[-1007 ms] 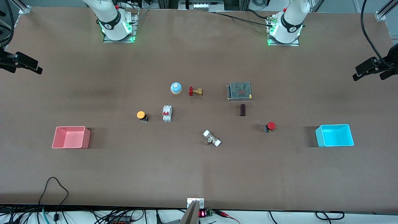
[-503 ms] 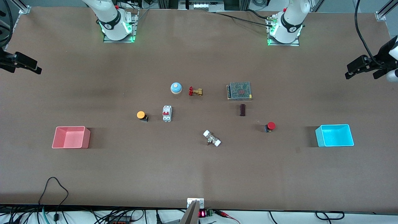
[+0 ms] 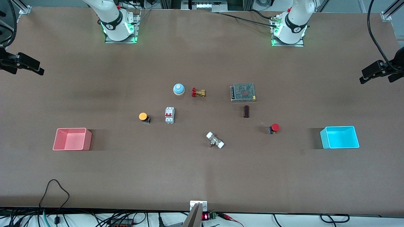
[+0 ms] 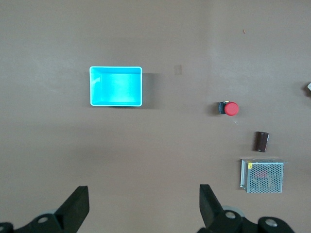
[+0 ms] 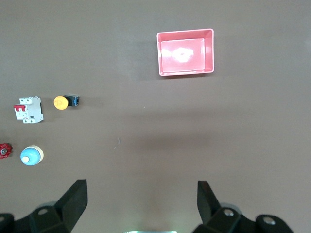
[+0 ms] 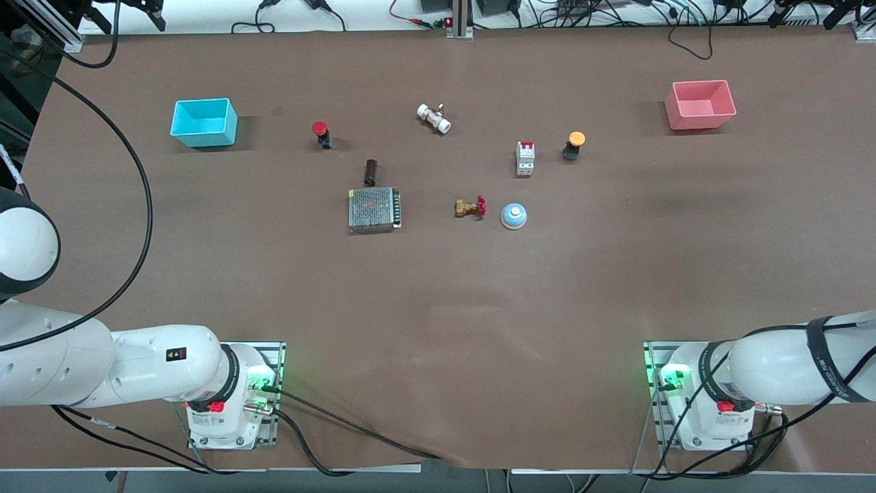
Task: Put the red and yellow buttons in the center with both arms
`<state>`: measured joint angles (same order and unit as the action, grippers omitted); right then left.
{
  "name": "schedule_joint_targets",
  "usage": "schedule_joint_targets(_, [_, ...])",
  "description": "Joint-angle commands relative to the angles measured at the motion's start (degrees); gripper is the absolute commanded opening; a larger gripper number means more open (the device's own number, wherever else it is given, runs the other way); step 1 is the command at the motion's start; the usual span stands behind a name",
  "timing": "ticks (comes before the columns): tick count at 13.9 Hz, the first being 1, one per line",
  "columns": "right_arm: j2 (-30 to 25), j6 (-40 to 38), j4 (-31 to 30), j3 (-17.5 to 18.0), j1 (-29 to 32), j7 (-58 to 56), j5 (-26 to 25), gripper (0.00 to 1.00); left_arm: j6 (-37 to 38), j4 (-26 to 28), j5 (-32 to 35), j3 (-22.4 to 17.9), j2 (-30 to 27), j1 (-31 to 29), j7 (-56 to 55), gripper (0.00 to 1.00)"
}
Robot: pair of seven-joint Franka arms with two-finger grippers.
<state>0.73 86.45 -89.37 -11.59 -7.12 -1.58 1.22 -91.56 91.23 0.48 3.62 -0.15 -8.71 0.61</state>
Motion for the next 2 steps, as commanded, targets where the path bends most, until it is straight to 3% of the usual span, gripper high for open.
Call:
schedule_joint_targets(1, [-0.8,-0.4,0.1,-0.8,-1.0,-0.7,-0.8,1.00,0.8,-1.1,0.5,0.0,0.5,-0.6,0.4,1.00])
schedule_joint_targets(2, [-0.7,-0.4,0.1,-0.8,-1.0,-0.8,-0.8,1.00,0.7,-1.1,0.4,0.1,0.6,-1.0,0.4,1.00])
